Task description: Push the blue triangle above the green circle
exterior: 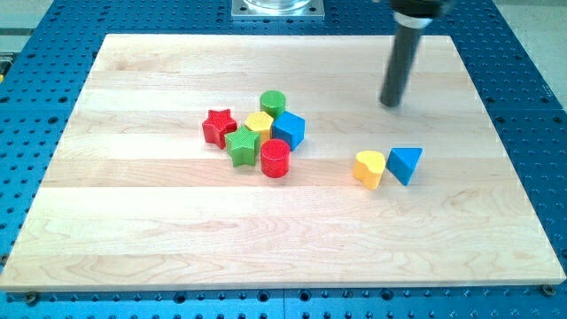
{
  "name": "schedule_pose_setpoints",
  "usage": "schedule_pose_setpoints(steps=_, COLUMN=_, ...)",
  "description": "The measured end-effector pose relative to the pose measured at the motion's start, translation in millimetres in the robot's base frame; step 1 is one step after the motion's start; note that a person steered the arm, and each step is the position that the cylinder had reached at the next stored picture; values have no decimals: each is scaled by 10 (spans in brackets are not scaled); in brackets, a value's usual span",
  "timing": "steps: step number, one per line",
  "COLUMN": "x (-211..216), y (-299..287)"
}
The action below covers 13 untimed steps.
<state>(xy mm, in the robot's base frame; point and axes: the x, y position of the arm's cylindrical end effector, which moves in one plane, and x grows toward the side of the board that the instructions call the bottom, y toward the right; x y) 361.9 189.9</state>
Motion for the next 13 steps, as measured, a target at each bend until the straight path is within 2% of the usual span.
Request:
schedule_pose_setpoints(steps=1, x=240, y=549)
schedule_pose_setpoints(steps=2, x=811, y=602)
schedule_pose_setpoints(steps=3, x=1216, y=329)
schedule_pose_setpoints(steps=9, x=1254, y=-777)
schedule_pose_setpoints(steps=10, x=1125, y=-779)
schedule_pose_setpoints(steps=13, x=-82, y=-642)
